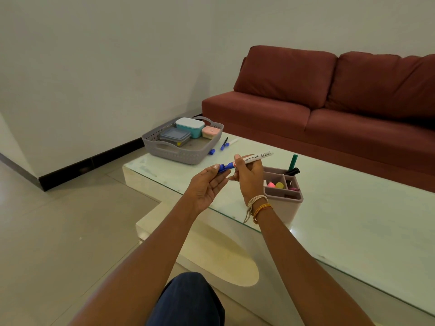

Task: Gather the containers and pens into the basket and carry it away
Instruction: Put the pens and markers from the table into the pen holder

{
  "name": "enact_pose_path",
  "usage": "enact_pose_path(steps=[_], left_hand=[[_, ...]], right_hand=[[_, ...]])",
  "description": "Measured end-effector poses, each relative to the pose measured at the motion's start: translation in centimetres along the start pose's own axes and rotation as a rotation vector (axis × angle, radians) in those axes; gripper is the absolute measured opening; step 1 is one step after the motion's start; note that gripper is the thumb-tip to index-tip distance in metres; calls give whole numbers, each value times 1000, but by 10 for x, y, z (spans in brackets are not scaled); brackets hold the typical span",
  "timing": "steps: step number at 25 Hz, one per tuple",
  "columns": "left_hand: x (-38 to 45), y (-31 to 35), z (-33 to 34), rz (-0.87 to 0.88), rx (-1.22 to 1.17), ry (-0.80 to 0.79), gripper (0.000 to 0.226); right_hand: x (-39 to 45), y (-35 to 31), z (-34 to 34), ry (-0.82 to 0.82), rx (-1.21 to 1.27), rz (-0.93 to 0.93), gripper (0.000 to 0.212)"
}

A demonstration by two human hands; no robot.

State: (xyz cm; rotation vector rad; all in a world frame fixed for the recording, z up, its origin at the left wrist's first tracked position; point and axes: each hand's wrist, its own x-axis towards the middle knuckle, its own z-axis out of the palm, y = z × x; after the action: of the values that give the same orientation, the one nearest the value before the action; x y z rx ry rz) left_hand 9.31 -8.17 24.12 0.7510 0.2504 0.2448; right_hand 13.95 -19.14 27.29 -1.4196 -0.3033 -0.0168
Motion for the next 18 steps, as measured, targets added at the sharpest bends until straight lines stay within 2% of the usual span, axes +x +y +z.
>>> enact_pose_path(steps=[6, 10, 13, 16, 18], left_hand=[[-7, 6, 1, 30, 158, -65, 25], [-14, 1, 13, 83, 9, -58, 22], [-15, 11, 25, 196, 47, -61, 14], [-16, 11, 27, 284, 55, -82, 19], [-17, 1, 23, 270, 64, -89, 22]], right_hand=[[1, -4, -9, -63, -100, -14, 24], [-1, -19, -2, -41, -20, -24, 14], [4, -36, 2, -51, 38, 0, 14], [3, -38, 8, -28, 132, 71, 15], [2, -35, 13, -11, 44, 75, 19]])
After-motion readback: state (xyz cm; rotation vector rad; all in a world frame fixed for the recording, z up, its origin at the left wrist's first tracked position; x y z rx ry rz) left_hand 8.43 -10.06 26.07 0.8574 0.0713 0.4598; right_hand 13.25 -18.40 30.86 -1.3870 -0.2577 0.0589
